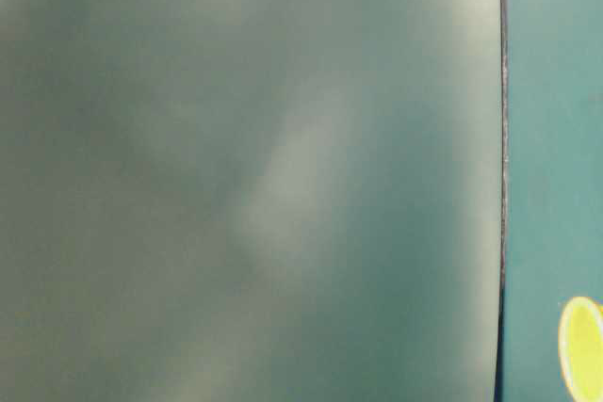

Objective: Move the block to the right with right arm.
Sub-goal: 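Carry the held cube further right toward the right table edge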

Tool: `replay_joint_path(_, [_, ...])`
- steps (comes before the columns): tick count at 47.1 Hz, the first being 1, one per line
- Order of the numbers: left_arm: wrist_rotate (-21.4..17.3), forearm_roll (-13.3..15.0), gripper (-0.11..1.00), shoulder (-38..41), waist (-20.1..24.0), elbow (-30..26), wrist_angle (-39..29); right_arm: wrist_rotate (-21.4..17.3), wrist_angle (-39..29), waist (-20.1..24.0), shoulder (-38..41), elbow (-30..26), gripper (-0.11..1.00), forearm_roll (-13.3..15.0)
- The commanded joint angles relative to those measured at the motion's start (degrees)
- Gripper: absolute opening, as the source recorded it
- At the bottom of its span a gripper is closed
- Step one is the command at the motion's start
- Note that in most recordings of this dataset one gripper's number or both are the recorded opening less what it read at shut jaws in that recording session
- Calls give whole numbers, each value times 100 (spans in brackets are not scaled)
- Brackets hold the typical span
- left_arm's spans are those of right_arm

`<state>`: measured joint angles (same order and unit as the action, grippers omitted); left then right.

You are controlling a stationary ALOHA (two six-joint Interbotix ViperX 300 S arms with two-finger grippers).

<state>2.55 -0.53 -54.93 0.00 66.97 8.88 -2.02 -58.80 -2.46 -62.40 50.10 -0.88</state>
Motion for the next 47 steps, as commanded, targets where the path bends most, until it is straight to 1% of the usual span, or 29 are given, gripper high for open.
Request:
replay_joint_path(1, [9,-9,0,26,0,-167,35,0,-35,9,-53,-176,40,-18])
replay_joint_path(19, [0,-9,0,26,9,-158,44,-9,-492,9,-448,-141,41,-105])
replay_joint_path(47, [0,-9,0,35,0,-158,26,0,-624,9,-642,-70,40,-123])
